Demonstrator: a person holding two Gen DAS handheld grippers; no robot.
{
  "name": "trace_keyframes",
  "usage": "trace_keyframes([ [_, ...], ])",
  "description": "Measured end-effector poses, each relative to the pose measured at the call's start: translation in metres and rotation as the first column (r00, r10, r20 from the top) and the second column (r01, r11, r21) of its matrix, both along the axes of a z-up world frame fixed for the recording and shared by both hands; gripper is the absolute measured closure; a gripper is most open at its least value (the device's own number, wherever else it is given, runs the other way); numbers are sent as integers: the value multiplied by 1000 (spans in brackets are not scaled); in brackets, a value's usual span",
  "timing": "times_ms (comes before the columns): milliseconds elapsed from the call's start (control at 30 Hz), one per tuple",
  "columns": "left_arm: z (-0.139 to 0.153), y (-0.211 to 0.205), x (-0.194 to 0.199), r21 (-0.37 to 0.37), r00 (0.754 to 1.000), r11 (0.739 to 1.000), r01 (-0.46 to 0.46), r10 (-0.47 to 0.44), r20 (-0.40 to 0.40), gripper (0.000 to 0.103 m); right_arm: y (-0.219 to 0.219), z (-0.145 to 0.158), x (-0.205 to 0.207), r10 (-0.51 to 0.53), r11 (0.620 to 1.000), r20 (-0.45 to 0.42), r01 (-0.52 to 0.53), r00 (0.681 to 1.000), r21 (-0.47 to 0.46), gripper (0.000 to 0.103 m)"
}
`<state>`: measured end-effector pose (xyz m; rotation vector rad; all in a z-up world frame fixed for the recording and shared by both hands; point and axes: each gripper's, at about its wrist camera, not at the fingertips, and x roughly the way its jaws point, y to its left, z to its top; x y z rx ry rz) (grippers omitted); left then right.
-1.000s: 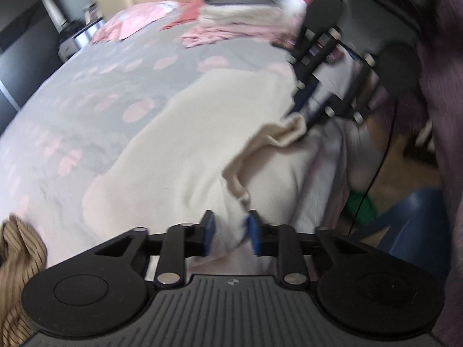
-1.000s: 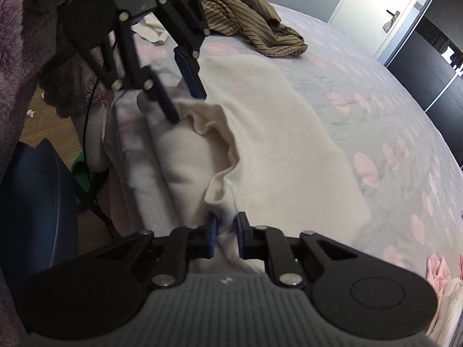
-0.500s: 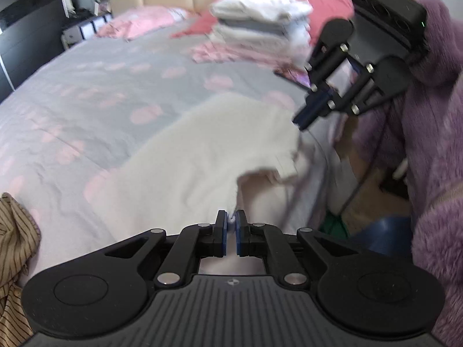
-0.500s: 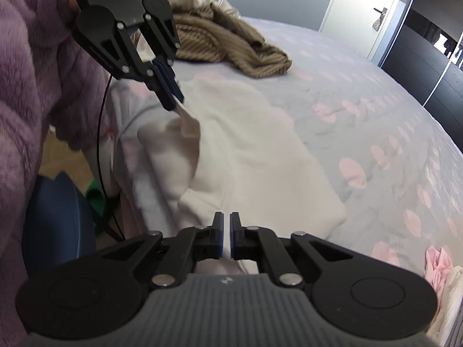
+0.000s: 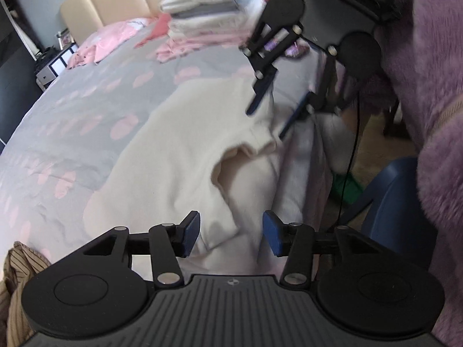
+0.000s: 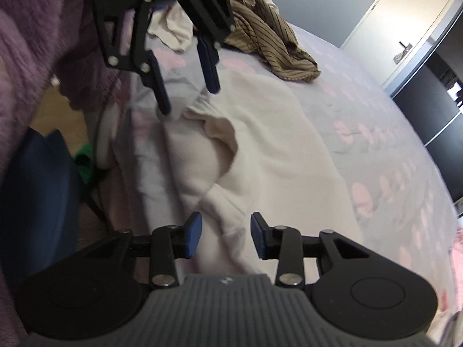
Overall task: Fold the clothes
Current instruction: 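Fold the collar end over toward the hem with both tools, then release the folded sweatshirt and pull both tools back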
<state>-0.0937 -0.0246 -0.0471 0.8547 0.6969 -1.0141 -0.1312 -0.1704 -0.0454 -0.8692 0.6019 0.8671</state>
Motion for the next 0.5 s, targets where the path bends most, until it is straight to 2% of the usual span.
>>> trace_keyframes([
  [100,-12,-6,2,68,999,997,-20,17,45,65,3,-6,4,5,999,15,-4,1000,-35,79],
  [200,-17,-12,3,66,998,997,-31,28,49,72,5,-11,6,13,998,21,-12,1000,-58,86],
  [267,-18,-15,2,65,999,998,-24,21,49,87,1,-5,10,-2,999,1,2,1000,-39,89],
  [300,-15,-15,3,47,999,998,-35,33,34,88,-1,-1,13,-16,1000,-12,15,1000,-21,90],
  [367,-4,-8,9,-14,998,998,-64,64,-25,100,-10,10,18,-48,999,-31,48,998,10,90],
  [433,8,-1,13,-85,994,993,-81,74,-85,100,-22,21,23,-78,996,-59,80,995,30,91],
  [500,13,1,14,-112,990,990,-85,72,-121,100,-32,27,25,-93,994,-92,98,991,45,91],
])
